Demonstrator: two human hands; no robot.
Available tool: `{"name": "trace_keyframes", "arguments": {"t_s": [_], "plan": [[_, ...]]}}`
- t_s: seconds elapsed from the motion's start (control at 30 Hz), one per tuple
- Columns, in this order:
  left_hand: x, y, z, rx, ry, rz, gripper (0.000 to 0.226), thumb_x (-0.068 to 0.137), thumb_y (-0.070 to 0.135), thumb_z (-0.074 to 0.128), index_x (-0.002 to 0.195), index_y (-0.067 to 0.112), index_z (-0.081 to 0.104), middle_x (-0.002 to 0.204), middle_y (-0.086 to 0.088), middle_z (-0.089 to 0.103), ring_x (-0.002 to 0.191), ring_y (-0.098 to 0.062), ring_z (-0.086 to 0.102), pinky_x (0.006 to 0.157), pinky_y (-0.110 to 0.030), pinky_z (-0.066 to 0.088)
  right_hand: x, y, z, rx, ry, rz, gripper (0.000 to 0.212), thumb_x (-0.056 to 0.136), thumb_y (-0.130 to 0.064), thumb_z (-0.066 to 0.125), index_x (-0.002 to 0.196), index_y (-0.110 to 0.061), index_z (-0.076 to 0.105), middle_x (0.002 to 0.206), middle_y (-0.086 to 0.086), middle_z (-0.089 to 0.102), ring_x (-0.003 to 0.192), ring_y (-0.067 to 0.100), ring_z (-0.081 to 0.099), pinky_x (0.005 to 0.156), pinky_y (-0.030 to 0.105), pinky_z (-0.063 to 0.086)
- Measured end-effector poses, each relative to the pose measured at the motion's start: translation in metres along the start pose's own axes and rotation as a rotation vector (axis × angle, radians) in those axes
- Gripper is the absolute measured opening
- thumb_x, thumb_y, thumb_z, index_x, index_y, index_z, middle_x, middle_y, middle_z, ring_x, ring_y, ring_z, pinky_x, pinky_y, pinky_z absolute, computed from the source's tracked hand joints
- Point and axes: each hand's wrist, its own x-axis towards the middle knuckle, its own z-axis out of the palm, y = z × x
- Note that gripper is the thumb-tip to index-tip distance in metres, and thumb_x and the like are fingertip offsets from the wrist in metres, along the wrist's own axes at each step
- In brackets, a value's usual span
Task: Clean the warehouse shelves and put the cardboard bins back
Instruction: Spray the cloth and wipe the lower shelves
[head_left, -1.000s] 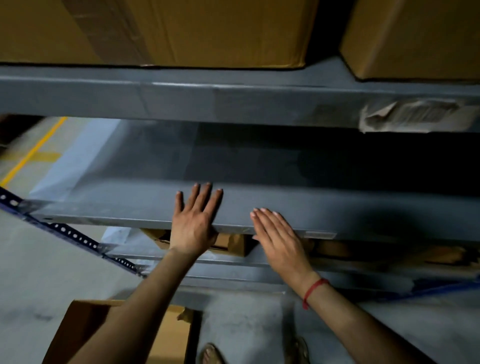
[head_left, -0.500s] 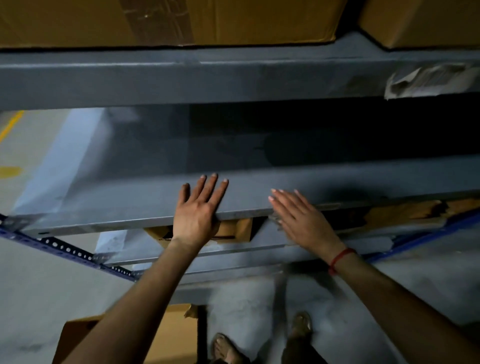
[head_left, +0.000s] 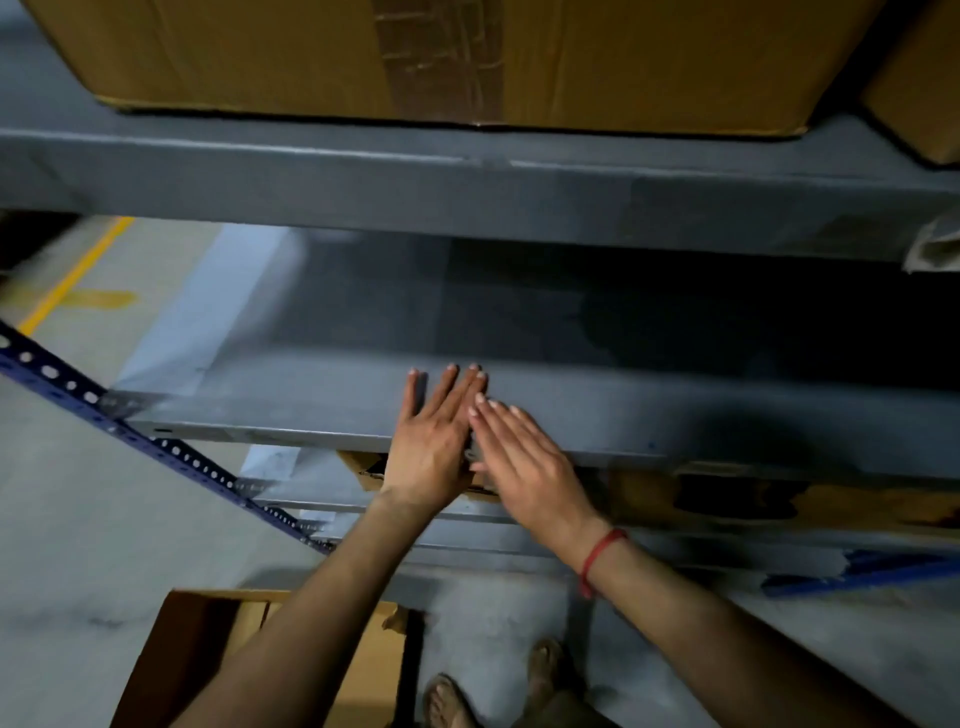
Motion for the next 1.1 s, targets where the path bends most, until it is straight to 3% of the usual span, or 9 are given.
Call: {"name": "trace_keyframes", "arguments": {"t_s": [0.33, 0.6, 0.67, 0.73, 0.83, 0.9, 0.97, 1.03, 1.1], "plan": [[-0.037, -0.006, -0.003, -0.147, -0.041, -0.163, 0.118, 0.069, 0.074, 0.069, 0.159, 0.014, 0.021, 0.165, -0.002, 0.021, 0.154, -0.023, 0.016, 0.123, -0.049, 0.013, -0.025, 0.048, -0.021, -0.044, -0.147, -0.177, 0.059, 0.095, 0.000, 0.039, 0.154, -0.005, 0.030, 0.160, 0.013, 0.029, 0.146, 0.026, 0.032, 0.115, 0.046, 0.036], [-0.062, 0.008, -0.015, -0.353, 0.098, -0.313, 0.104, 0.081, 0.044, 0.080, 0.158, 0.011, 0.019, 0.165, -0.003, 0.021, 0.154, -0.020, 0.012, 0.125, -0.044, 0.014, 0.011, 0.016, -0.003, 0.129, -0.040, -0.193, 0.044, 0.097, -0.008, 0.041, 0.139, 0.002, 0.053, 0.146, 0.019, 0.049, 0.135, 0.029, 0.049, 0.107, 0.043, 0.046], [-0.084, 0.023, -0.011, -0.401, 0.283, -0.460, 0.079, 0.087, 0.027, 0.078, 0.152, 0.008, 0.037, 0.158, -0.010, 0.037, 0.150, -0.026, 0.028, 0.123, -0.043, 0.024, 0.038, -0.012, 0.010, 0.167, -0.031, -0.228, 0.047, 0.093, -0.013, 0.043, 0.135, 0.002, 0.057, 0.143, 0.018, 0.053, 0.132, 0.028, 0.053, 0.107, 0.042, 0.046], [-0.096, 0.036, -0.010, -0.612, 0.482, -0.866, 0.047, 0.092, 0.009, 0.068, 0.138, 0.011, 0.054, 0.139, -0.012, 0.053, 0.127, -0.022, 0.054, 0.106, -0.043, 0.047, 0.067, -0.043, 0.024, 0.189, -0.063, -0.237, 0.047, 0.093, -0.011, 0.039, 0.135, 0.001, 0.057, 0.142, 0.017, 0.055, 0.131, 0.028, 0.054, 0.109, 0.040, 0.044], [-0.083, 0.024, -0.029, -1.483, 0.622, -1.480, 0.020, 0.101, 0.015, 0.057, 0.119, 0.008, 0.060, 0.114, -0.017, 0.067, 0.087, -0.022, 0.069, 0.078, -0.033, 0.061, 0.101, -0.081, 0.038, 0.208, -0.189, -0.265, 0.049, 0.092, -0.015, 0.041, 0.137, -0.001, 0.056, 0.142, 0.016, 0.055, 0.131, 0.026, 0.054, 0.112, 0.038, 0.041], [-0.072, 0.002, -0.042, -1.738, 0.547, -1.500, 0.020, 0.101, 0.025, 0.057, 0.099, 0.006, 0.065, 0.081, -0.005, 0.069, 0.065, -0.013, 0.064, 0.060, -0.021, 0.056, 0.122, -0.100, 0.043, 0.200, -0.270, -0.304, 0.051, 0.091, -0.017, 0.039, 0.136, -0.004, 0.057, 0.140, 0.014, 0.058, 0.130, 0.024, 0.055, 0.113, 0.037, 0.040], [-0.063, -0.018, -0.053, -1.703, 0.616, -1.525, 0.019, 0.100, 0.019, 0.056, 0.086, 0.009, 0.063, 0.056, 0.006, 0.057, 0.047, -0.003, 0.052, 0.048, -0.016, 0.045, 0.139, -0.114, 0.046, 0.225, -0.297, -0.304, 0.048, 0.091, -0.018, 0.050, 0.136, -0.005, 0.057, 0.139, 0.013, 0.058, 0.129, 0.023, 0.056, 0.114, 0.036, 0.039], [-0.061, -0.031, -0.055, -1.692, 0.674, -1.553, 0.013, 0.097, 0.015, 0.060, 0.093, 0.004, 0.066, 0.060, 0.002, 0.060, 0.050, -0.005, 0.054, 0.052, -0.018, 0.047, 0.148, -0.116, 0.041, 0.306, -0.351, -0.273, 0.059, 0.087, -0.022, 0.069, 0.141, -0.004, 0.052, 0.143, 0.014, 0.054, 0.132, 0.023, 0.053, 0.115, 0.037, 0.037], [-0.065, -0.037, -0.052, -1.757, 0.689, -1.518, 0.022, 0.094, 0.021, 0.067, 0.100, 0.000, 0.069, 0.074, -0.008, 0.067, 0.064, -0.013, 0.061, 0.068, -0.025, 0.052, 0.152, -0.106, 0.037, 0.402, -0.380, -0.322, 0.070, 0.091, -0.017, 0.063, 0.153, -0.006, 0.032, 0.157, 0.012, 0.037, 0.144, 0.021, 0.038, 0.122, 0.037, 0.025]]}}
